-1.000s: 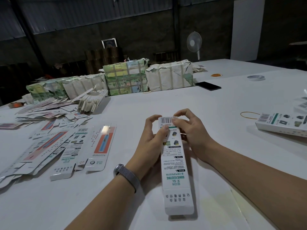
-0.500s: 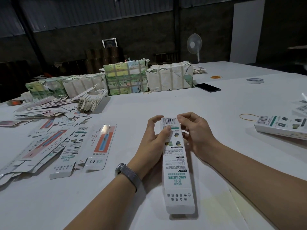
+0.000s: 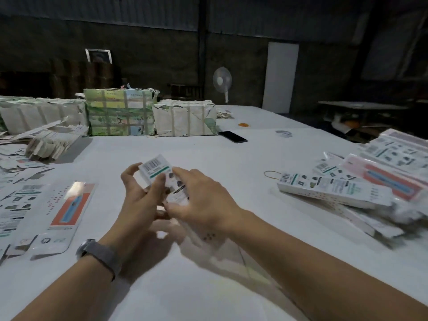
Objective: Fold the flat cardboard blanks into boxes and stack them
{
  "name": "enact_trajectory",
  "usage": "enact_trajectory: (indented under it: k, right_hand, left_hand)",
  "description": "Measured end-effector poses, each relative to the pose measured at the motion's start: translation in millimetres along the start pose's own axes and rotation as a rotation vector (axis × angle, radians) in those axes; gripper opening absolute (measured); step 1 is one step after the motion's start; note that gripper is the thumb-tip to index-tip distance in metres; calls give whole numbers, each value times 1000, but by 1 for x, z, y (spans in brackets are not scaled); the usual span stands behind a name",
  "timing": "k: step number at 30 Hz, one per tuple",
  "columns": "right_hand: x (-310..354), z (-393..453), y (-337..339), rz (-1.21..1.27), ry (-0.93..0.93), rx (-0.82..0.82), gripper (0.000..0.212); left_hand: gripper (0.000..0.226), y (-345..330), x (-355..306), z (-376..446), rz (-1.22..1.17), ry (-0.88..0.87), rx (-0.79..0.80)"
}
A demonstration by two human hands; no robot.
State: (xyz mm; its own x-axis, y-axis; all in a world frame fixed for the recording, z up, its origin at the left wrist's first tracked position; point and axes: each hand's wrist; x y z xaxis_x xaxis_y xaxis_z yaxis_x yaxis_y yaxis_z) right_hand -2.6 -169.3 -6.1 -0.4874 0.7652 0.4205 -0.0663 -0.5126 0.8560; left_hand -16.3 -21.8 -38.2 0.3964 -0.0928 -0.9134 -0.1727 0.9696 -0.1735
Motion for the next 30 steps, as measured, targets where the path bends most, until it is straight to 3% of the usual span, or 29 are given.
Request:
enact_trajectory:
  k: [3,8,12,17,21,25,30]
  right_hand:
    - [-18,-14,27,-199,-21,-54,70]
    - [-90,-44,116,-372,-332,-131,61]
    - [-159,-70,190,-529,-587,-195,57]
    - [-224,-101,224,-552,-797,-203,56]
    - [-242,-90,217,-704,-808,-239,16]
    - [-211,-52,191,-643,-669,-261,37]
    - [-123,-8,121,-265,-342,-190,29]
  left_hand:
    - [29,-6,7,-3,-13,11,125]
    - [53,0,13,-1,113,-38,105]
    - [30,11,29,9,177,-28,79]
    - [29,15,42,12,258,-11,65]
    - [31,17,43,12,278,-9,33]
    - [27,12,31,7,273,-14,83]
    - [25,9,22,4,338,-37,133]
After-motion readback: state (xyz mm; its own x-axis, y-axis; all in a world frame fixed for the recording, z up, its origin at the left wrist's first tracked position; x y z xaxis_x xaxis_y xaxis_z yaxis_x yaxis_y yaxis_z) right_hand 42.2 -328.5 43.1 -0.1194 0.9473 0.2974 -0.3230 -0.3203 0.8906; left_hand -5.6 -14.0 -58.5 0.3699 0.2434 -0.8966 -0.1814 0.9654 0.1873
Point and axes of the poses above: each hand's wrist, its own z-axis towards the middle knuckle, its own y-axis out of the back of the hand, x = y × z, and after that the axes turned 7 degrees about -y, right-handed
